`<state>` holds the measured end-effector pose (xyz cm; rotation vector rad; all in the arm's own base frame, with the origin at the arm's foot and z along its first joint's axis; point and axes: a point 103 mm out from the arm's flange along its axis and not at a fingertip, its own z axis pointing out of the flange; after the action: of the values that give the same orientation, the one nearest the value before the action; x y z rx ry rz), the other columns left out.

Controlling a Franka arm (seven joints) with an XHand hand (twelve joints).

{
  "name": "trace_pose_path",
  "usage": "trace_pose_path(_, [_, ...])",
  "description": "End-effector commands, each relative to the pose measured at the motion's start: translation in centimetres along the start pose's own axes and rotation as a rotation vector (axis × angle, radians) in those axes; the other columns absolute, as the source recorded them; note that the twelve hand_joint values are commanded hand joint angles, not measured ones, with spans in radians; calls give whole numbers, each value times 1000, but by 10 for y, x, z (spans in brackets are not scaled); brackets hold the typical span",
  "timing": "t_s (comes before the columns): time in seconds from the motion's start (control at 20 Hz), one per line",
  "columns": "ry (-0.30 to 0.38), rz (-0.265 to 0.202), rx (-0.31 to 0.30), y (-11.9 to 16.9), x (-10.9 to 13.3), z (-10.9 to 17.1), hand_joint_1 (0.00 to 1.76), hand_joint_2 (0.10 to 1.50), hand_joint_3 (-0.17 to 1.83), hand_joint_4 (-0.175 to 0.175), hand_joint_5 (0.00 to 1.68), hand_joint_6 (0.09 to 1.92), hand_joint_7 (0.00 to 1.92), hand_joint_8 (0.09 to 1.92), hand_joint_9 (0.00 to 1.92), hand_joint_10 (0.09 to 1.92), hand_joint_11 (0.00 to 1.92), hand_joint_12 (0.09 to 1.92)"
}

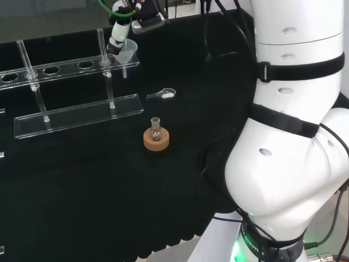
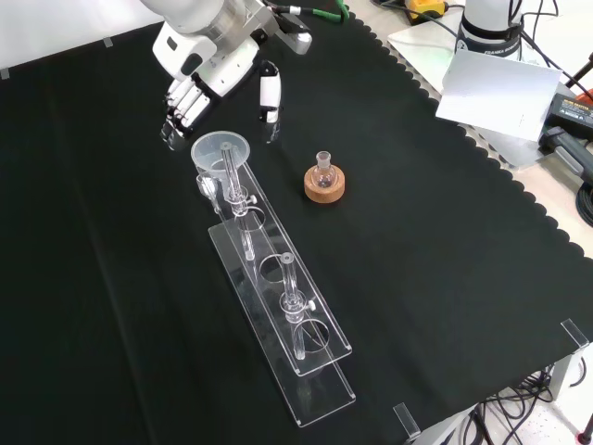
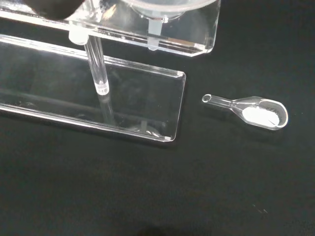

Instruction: Pick up the funnel from the transparent funnel stand.

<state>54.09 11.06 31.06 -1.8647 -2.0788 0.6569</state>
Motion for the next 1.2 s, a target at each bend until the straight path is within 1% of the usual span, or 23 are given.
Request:
trace_pose_path(0.05, [-15,-9,22,9,6,4,738,838,-175,-50,7,87,0,87,0,787,174,1555])
trace_pose_path(0.65, [-31,-26,79,28,6,15,792,840,-175,-48,0,87,0,87,0,782,190,1535])
trace_pose_path(1.1, [-27,-27,63,33,1,23,789,848,-175,-50,0,87,0,87,0,779,184,1529])
trace_pose_path(1.2, [-29,-25,56,33,1,25,782,854,-175,-51,1,87,1,87,0,809,177,1532])
